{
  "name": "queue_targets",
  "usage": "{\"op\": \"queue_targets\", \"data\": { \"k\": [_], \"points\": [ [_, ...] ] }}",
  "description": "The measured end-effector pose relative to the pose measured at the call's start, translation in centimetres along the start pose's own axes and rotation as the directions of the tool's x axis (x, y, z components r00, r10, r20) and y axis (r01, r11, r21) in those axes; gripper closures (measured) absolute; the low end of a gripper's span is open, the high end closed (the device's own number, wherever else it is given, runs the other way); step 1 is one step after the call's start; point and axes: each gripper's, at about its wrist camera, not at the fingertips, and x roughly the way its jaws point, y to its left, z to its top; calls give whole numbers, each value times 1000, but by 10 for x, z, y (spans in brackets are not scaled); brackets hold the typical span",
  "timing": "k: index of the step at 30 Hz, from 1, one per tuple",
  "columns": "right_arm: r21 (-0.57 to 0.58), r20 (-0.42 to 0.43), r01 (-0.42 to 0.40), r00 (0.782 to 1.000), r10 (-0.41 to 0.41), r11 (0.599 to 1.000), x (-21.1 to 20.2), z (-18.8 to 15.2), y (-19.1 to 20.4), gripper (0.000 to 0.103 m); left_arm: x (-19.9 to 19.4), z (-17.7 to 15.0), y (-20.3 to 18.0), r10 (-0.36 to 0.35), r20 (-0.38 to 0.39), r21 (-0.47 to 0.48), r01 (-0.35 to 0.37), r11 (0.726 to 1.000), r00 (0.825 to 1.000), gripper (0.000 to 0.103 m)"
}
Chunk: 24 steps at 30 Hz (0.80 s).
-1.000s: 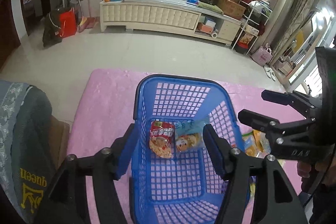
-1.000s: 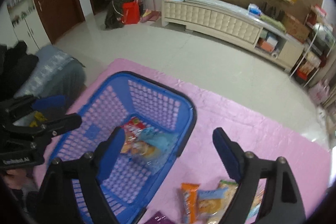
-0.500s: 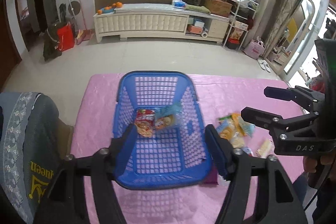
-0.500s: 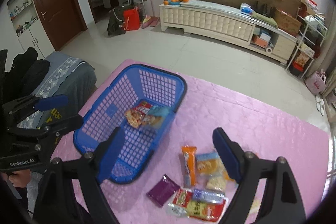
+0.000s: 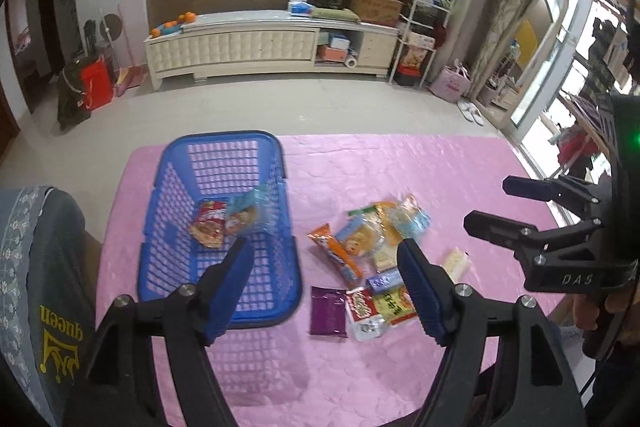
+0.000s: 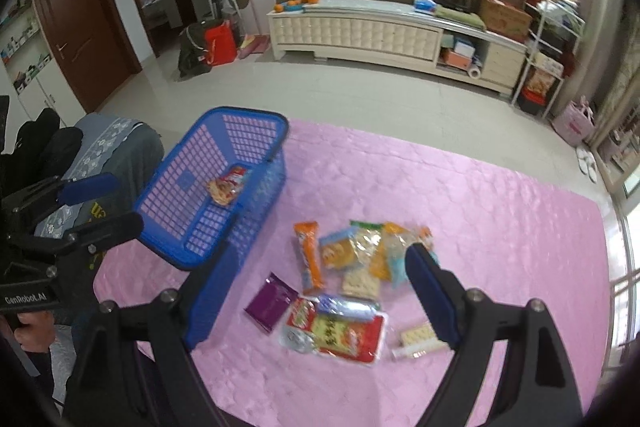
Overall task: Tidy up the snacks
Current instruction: 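Move both tools back over the remaining snack pile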
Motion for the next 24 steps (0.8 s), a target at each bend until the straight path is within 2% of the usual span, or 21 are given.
{"op": "queue_targets", "data": {
  "k": [12,15,20,24],
  "points": [
    [106,-45,5,999,0,994,6,-37,-61,15,37,-16,-56,-36,-68,84,42,996,997,31],
    [156,-63,-47,996,58,987,15,-42,-79,15,49,-13,-64,-46,-86,81,53,995,995,31],
    [153,-74,-34,996,45,988,34,-45,-98,15,79,-10,-71,-53,-131,55,60,997,990,31],
    [126,-119,-33,992,48,991,60,-44,-112,15,107,-8,-72,-47,-177,37,54,998,983,31]
  ]
}}
